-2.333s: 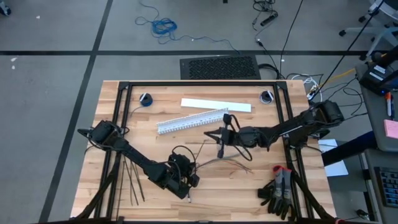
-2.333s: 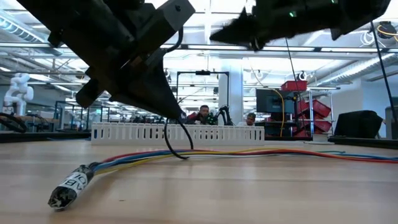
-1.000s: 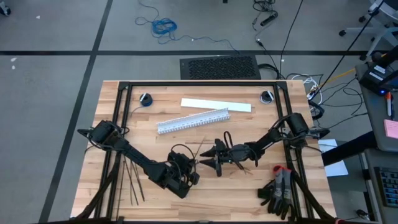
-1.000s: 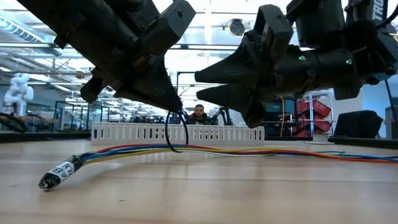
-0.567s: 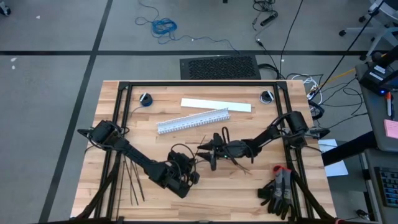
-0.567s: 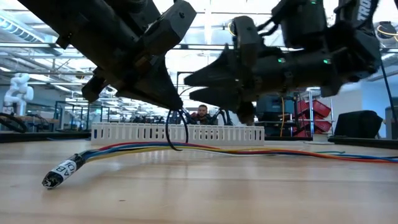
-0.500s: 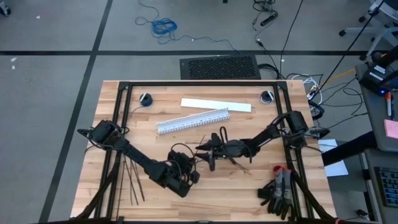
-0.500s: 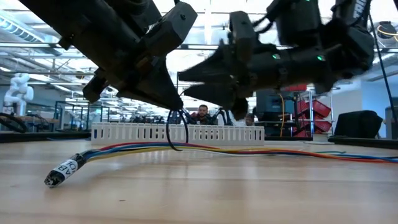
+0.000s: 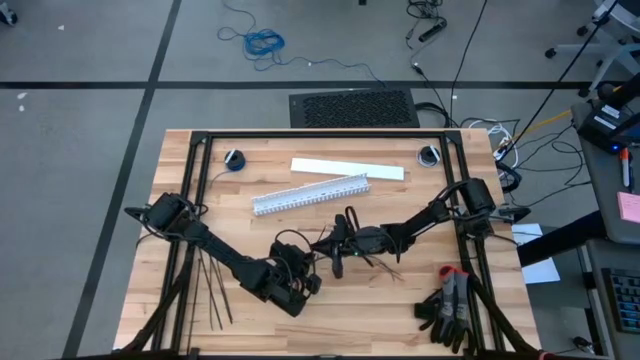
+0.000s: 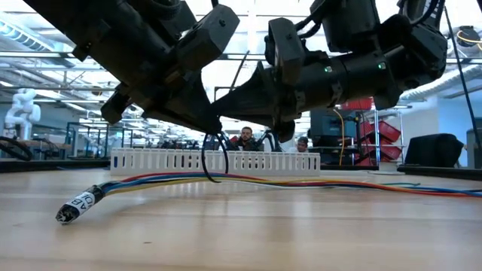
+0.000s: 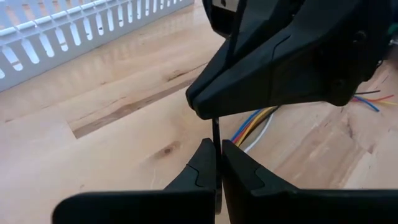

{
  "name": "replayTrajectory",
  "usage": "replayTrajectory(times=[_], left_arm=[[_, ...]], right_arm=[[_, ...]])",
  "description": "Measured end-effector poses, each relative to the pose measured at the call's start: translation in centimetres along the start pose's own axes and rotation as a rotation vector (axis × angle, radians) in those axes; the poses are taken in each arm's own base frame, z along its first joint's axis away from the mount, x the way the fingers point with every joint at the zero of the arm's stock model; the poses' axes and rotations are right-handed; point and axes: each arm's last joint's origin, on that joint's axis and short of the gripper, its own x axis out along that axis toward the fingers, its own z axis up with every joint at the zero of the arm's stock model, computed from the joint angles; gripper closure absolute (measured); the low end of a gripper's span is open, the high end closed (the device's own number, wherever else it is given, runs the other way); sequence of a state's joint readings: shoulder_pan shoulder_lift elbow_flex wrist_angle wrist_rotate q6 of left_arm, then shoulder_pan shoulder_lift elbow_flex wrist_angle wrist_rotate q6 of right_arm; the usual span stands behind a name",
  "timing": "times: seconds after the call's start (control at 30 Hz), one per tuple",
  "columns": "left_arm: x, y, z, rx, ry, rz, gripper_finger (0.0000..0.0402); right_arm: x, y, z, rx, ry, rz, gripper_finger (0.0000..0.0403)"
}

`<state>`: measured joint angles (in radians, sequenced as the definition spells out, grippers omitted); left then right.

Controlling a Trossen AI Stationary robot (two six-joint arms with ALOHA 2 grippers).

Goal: Ziptie cables
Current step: Wrap the colored loose cables with the black zip tie

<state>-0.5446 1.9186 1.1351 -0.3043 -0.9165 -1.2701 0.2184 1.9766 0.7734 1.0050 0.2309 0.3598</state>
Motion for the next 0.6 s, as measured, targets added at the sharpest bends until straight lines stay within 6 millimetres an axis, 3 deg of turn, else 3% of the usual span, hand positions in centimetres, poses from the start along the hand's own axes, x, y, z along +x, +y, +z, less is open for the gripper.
replayTrajectory(times=[0.27,0.6], left_arm=[[0.0,0.0,0.0,-0.006,-0.001,0.001,0.0393],[-0.1,-0.2,-0.1,-0.016,0.047,-0.023,0.0393]], right_arm=[[0.0,-0.2,0.4,-0.083,-0.022,0.006,0.0402],[-0.7,-0.4,3.6,-0.188,-0.104,-0.018,0.0403]])
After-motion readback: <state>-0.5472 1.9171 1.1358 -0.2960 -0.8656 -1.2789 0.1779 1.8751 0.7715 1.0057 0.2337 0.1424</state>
